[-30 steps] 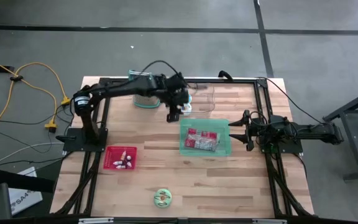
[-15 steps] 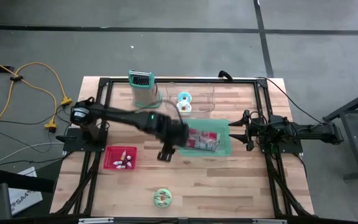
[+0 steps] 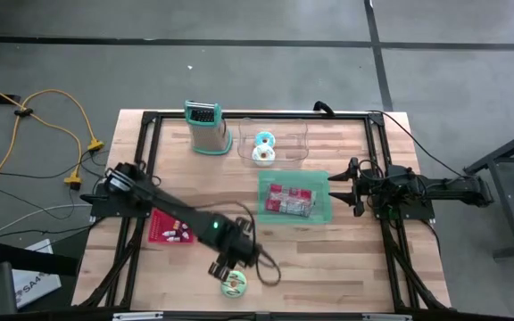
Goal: Pick & Place Food Item
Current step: Put the green donut into the transparent bin
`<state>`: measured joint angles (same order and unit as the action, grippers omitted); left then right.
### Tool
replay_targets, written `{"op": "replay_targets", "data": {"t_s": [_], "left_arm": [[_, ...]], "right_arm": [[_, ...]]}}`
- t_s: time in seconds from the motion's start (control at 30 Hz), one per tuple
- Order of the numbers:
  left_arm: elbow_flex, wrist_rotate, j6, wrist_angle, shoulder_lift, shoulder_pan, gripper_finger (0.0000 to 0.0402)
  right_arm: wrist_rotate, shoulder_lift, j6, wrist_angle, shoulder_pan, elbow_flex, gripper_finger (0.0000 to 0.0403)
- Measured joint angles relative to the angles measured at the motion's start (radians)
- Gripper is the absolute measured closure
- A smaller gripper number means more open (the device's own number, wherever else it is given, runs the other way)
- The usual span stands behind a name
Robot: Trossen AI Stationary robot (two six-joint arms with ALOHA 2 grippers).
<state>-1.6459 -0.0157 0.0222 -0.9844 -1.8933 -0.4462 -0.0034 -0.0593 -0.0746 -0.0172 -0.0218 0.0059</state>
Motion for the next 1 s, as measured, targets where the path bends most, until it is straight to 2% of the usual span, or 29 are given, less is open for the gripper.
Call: {"op": "replay_targets", "data": {"t_s": [0.47,1.0], "left_arm": [[0.002,0.019,0.019,0.116,-0.095,-0.144,0.0216],[0.001,0.027,0.122,0.186,-0.164,-0.137,0.0216]], "right_arm": [[0.000,-0.008,0.000,0.000,0.000,0.000,0.0180],[0.000,-0.012,0.000,0.001,0.000,0.000,0.0180]]}}
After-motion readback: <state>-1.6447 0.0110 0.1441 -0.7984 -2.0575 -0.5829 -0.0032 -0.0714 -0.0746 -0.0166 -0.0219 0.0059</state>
